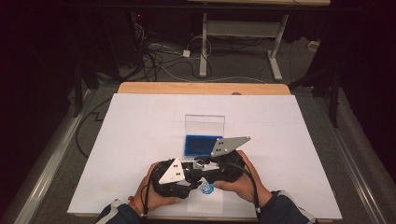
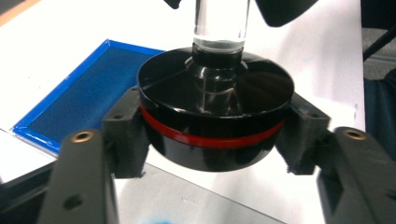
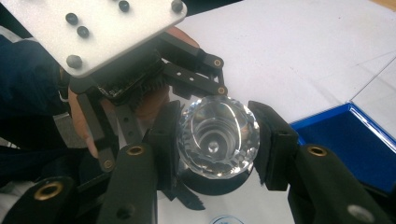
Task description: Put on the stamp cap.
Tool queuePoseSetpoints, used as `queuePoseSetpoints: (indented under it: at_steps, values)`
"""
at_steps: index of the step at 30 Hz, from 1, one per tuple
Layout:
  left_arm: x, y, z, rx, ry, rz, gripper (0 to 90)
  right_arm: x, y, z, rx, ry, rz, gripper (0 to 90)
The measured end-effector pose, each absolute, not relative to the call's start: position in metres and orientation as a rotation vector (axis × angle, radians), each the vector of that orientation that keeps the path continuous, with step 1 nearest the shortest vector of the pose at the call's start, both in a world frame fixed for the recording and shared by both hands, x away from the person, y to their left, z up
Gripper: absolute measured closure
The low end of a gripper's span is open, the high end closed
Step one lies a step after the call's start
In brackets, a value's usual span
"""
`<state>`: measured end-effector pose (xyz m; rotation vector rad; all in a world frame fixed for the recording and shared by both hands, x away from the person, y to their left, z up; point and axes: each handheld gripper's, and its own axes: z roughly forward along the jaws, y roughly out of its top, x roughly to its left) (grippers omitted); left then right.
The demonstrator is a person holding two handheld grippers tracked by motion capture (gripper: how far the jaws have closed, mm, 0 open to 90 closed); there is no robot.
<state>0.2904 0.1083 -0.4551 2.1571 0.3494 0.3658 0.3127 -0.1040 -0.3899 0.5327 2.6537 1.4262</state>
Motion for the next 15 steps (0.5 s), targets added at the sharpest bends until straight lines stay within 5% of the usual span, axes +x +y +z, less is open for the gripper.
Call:
queuePoseSetpoints:
  at_steps: [6, 15]
  values:
    - [0.2888, 0.1053, -0.4573, 2.181, 0.316, 0.349, 24.9, 0.3126, -0.1046, -0.3894, 0.535, 2.651, 1.431, 57.8]
    - [0.2930, 0.1134, -0.4562, 2.120, 0.373, 0.306, 28.3, 0.3113, -0.1065, -0.3879, 0.526, 2.643, 1.439, 57.8]
